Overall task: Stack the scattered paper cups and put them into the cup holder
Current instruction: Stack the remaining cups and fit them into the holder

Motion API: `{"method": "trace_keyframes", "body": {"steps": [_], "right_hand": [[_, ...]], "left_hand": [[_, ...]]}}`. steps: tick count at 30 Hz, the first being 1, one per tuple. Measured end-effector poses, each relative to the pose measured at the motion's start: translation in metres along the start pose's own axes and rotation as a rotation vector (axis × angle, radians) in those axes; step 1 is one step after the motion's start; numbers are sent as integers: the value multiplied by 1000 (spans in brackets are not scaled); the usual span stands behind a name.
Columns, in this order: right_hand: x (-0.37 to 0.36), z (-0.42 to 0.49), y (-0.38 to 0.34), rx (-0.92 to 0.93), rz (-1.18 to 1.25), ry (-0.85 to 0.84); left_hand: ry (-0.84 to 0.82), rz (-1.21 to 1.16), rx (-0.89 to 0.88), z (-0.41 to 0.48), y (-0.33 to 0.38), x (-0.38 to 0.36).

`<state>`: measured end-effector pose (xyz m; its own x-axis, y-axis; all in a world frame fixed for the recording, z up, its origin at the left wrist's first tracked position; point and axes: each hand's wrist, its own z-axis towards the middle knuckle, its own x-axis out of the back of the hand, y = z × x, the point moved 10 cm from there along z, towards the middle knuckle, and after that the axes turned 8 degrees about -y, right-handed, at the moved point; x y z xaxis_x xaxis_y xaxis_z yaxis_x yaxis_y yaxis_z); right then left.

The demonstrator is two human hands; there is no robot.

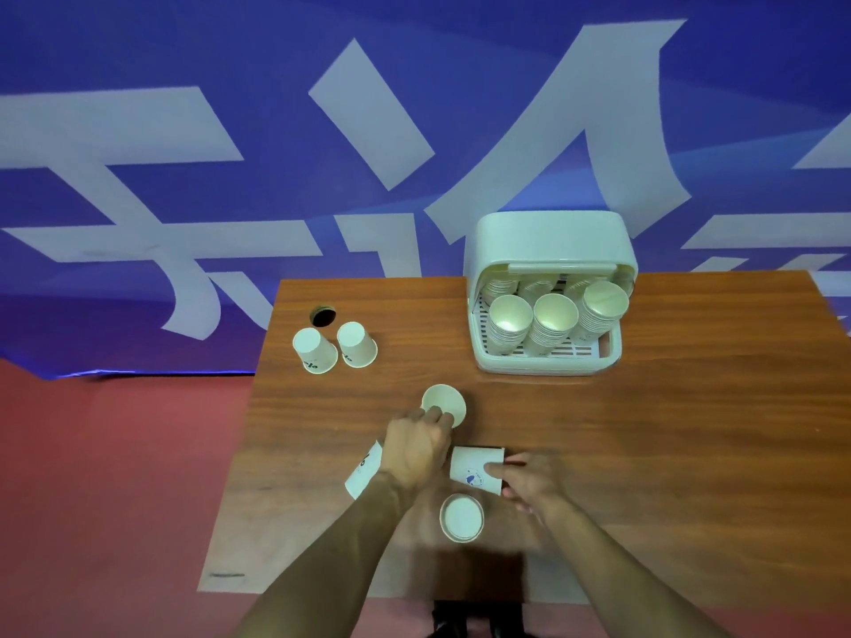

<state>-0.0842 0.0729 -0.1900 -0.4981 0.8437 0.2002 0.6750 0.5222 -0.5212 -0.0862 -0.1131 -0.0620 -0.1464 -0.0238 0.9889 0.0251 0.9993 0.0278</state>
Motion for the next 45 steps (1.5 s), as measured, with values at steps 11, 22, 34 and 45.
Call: {"method": "trace_keyframes", "body": {"steps": [11, 22, 34, 45], "right_hand": [[40, -38, -74, 447, -695, 299], [106, -129, -160, 768, -1045, 690], [129, -181, -204, 888, -1101, 868], [152, -177, -216, 873, -1194, 873]], "left_hand": [[167, -96, -169, -1, 1, 28], [303, 52, -368, 36, 26, 115], [419, 149, -465, 45, 39, 172], [446, 230, -424, 50, 42, 200]]}}
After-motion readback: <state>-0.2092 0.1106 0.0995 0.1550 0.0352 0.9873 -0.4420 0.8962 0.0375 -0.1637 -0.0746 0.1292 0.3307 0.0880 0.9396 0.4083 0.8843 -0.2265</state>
